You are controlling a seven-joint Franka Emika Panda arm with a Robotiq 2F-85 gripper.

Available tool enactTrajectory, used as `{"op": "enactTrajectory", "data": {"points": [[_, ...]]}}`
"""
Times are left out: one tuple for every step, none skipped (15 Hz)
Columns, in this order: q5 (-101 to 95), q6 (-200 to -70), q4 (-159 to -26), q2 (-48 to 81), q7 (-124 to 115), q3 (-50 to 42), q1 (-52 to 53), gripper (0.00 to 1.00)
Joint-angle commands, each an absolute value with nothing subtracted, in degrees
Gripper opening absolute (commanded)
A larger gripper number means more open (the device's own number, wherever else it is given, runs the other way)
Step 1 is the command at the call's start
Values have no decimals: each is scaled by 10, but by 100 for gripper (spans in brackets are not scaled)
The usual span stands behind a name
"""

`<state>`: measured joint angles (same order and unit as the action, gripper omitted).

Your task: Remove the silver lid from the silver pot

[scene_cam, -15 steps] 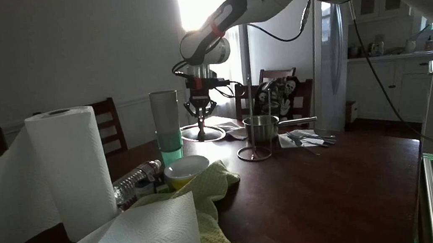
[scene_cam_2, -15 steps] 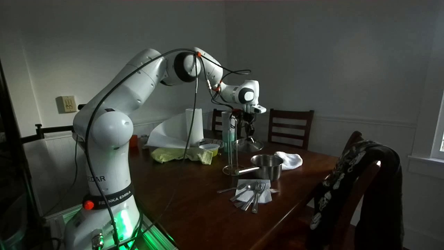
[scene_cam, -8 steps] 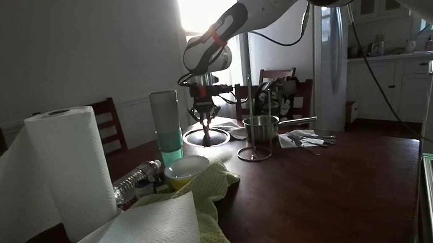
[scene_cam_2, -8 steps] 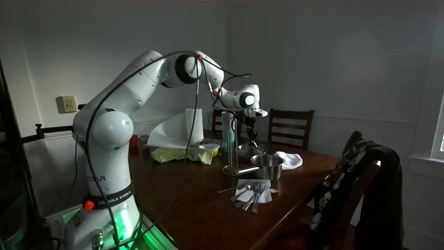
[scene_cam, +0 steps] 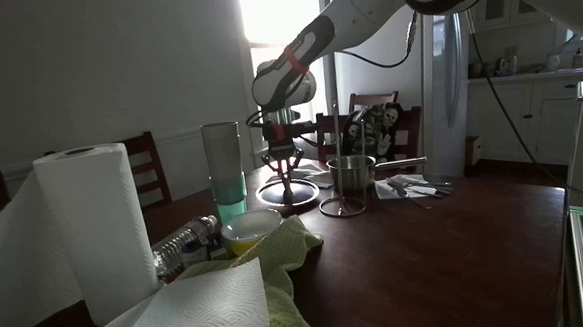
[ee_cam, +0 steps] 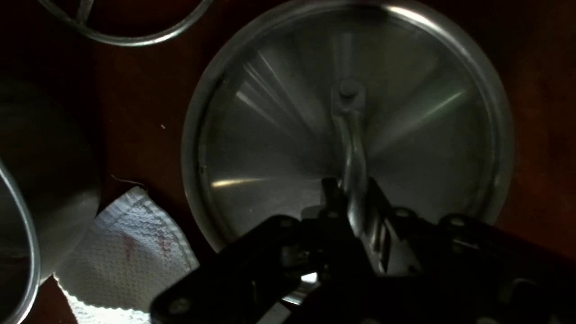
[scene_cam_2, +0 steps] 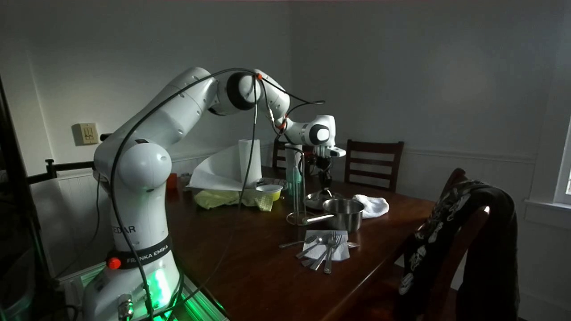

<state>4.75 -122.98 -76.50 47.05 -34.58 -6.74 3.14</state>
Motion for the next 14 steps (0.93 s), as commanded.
{"op": "enactTrajectory", "data": {"points": [[42,-1223,-769,472,-344,-71,31,4],[42,-1223,-768,473,-343,-71,31,4],[42,-1220,-768,475,-342,-71,31,4],[42,-1218,-768,476,-342,-71,30,4],[43,-1213,-767,478,-342,-71,30,4],[43,-1211,-766,479,-343,-71,30,4],[43,-1207,-766,479,-343,-71,29,4],[43,-1202,-764,480,-344,-71,29,4],[43,-1197,-764,481,-343,-71,29,4],[43,-1194,-763,481,-343,-71,29,4],[42,-1192,-762,483,-343,-72,29,4],[42,-1190,-762,484,-344,-72,29,4],[41,-1188,-761,484,-344,-72,29,27],[41,-1187,-761,485,-345,-72,29,42]]}}
